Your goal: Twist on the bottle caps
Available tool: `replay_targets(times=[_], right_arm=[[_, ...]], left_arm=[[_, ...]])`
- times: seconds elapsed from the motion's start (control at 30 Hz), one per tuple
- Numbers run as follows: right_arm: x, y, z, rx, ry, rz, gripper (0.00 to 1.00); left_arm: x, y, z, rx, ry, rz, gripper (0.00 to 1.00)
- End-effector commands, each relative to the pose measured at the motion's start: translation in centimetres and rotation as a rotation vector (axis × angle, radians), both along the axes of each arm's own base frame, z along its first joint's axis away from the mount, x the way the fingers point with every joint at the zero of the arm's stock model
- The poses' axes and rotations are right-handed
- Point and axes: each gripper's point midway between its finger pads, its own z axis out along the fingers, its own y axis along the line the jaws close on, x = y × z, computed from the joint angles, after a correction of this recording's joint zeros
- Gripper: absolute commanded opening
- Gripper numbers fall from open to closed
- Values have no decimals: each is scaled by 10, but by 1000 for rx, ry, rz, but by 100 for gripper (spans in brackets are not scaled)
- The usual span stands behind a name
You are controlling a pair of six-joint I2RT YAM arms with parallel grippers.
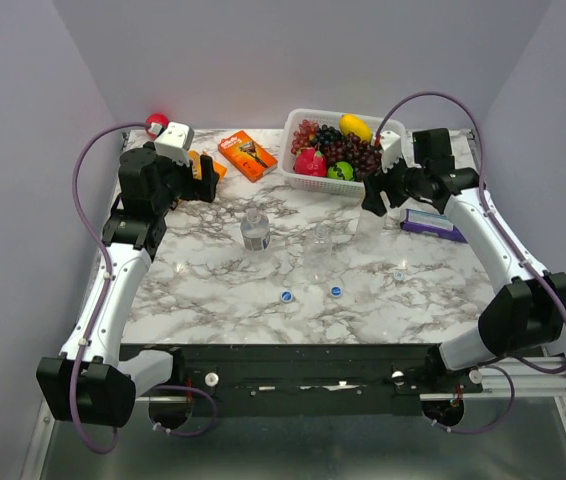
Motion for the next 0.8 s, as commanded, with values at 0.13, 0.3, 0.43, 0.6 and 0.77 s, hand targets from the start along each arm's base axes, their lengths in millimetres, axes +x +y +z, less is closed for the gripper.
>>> replay_targets(times=[0.13,0.3,0.43,0.6,0.77], right_arm=[[-2,-6,-11,-44,28,-33,65],[-12,-4,-7,-30,21,-25,33],[-19,-8,36,-17,-84,-34,9],[-49,14,128,119,-227,103,1],[-84,41,187,289,-221,250,1]], left_arm=[[-3,-7,10,25,-39,-53,99],[-2,-19,8,4,-35,-118,98],[-12,-46,13,-42,-43,-271,99],[-44,-100,36,-108,-106,-524,99],[-82,-160,52,-6,-237,-759,99]])
